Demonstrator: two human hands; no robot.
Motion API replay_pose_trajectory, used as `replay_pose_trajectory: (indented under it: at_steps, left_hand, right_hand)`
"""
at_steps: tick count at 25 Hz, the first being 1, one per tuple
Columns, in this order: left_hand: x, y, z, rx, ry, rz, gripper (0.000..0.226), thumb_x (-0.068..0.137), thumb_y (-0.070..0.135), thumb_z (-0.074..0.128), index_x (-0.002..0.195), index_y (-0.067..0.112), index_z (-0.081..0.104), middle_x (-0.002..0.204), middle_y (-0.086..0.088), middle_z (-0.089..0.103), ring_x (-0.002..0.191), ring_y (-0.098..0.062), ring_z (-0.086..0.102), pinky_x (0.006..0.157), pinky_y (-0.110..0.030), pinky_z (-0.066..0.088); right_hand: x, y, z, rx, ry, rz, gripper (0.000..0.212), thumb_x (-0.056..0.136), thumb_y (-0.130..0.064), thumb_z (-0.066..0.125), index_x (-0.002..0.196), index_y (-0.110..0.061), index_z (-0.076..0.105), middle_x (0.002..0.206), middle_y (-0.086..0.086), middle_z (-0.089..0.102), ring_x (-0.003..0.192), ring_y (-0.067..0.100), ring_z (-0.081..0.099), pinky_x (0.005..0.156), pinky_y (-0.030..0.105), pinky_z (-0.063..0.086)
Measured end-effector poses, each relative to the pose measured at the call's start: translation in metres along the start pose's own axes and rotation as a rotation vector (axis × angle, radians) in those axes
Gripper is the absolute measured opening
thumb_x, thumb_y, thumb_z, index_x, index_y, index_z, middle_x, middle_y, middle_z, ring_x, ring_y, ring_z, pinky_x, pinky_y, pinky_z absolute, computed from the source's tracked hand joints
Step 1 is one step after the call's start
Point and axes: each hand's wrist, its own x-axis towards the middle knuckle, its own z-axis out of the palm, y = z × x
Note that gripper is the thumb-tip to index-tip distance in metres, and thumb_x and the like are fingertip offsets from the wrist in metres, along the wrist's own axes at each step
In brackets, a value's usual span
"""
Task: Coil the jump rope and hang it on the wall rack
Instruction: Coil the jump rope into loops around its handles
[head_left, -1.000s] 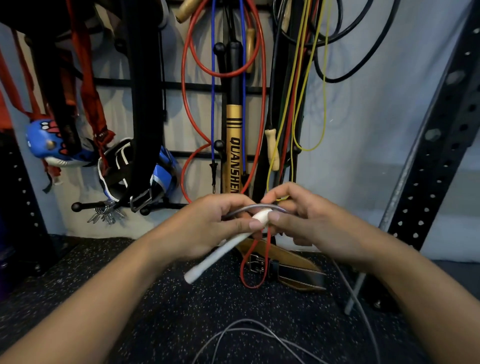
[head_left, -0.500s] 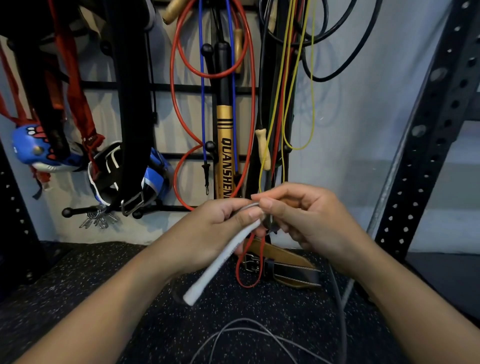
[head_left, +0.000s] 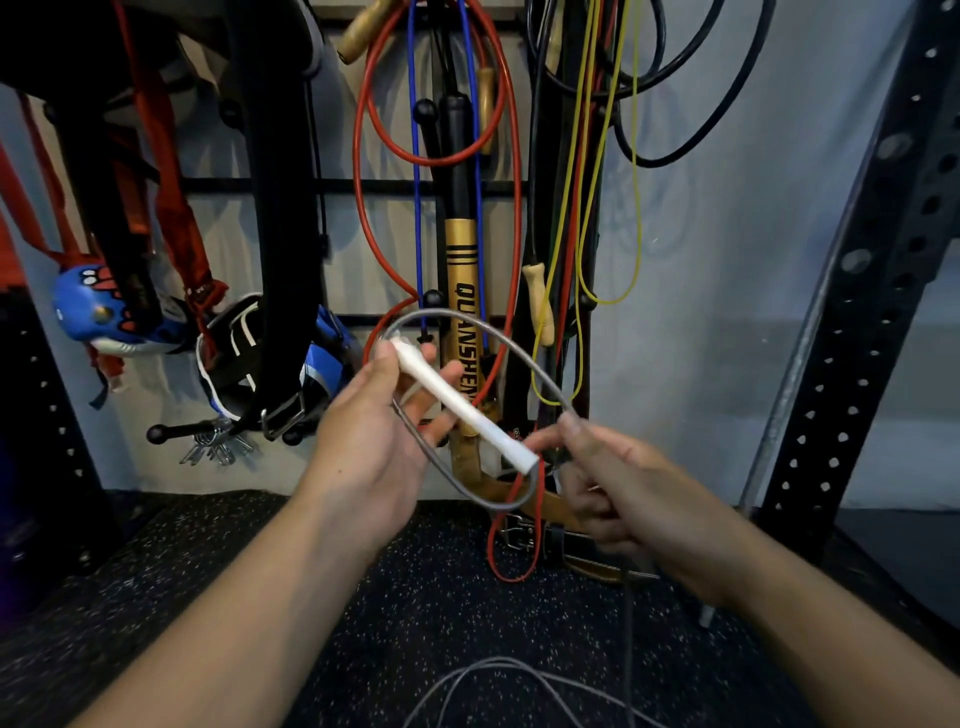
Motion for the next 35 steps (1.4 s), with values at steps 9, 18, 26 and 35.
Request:
replay_pose_trajectory:
  at_steps: [9, 18, 26, 35]
  left_hand:
    - [-0.004, -0.007, 0.000, -0.154, 0.053, -0.033, 0.048, 0.105, 0.037, 0.047, 0.143, 0.009, 0.056, 0.114, -0.004, 0.065, 0.096, -0.018, 0.069, 0.073, -0.041, 0.063]
    - [-0.005, -0.010, -0.007, 0.034, 0.027, -0.020, 0.026, 0.106, 0.031, 0.047, 0.110, 0.011, 0.064, 0.105, -0.006, 0.068, 0.103, -0.023, 0.072, 0.082, -0.050, 0.063]
    - [-0.010, 0.018, -0.005, 1.458, -0.479, 0.668, 0.035, 0.106, 0.046, 0.037, 0.129, 0.042, 0.063, 0.116, 0.030, 0.062, 0.119, 0.002, 0.055, 0.107, -0.036, 0.043]
    - [-0.023, 0.011, 0.008, 1.612, -0.751, 0.299, 0.039, 0.105, 0.045, 0.034, 0.073, 0.036, 0.054, 0.060, 0.024, 0.061, 0.058, 0.010, 0.053, 0.056, -0.010, 0.038]
  right_hand:
    - [0.002, -0.006, 0.023, -0.060, 0.040, -0.144, 0.038, 0.104, -0.049, 0.044, 0.093, -0.025, 0.070, 0.064, -0.007, 0.042, 0.048, 0.008, 0.033, 0.045, 0.020, 0.029]
    - [0.011, -0.004, 0.014, -0.197, 0.121, -0.141, 0.038, 0.106, -0.046, 0.038, 0.085, -0.024, 0.060, 0.055, -0.013, 0.044, 0.045, 0.005, 0.034, 0.045, 0.023, 0.029]
    - [0.003, -0.031, -0.007, -0.861, -0.034, -0.230, 0.034, 0.104, -0.048, 0.034, 0.091, -0.028, 0.057, 0.079, -0.006, 0.057, 0.065, 0.007, 0.051, 0.065, 0.032, 0.047]
    - [0.002, -0.034, -0.004, -0.864, -0.135, -0.301, 0.027, 0.105, -0.038, 0.048, 0.083, -0.035, 0.062, 0.068, -0.034, 0.059, 0.065, -0.009, 0.055, 0.063, 0.009, 0.041]
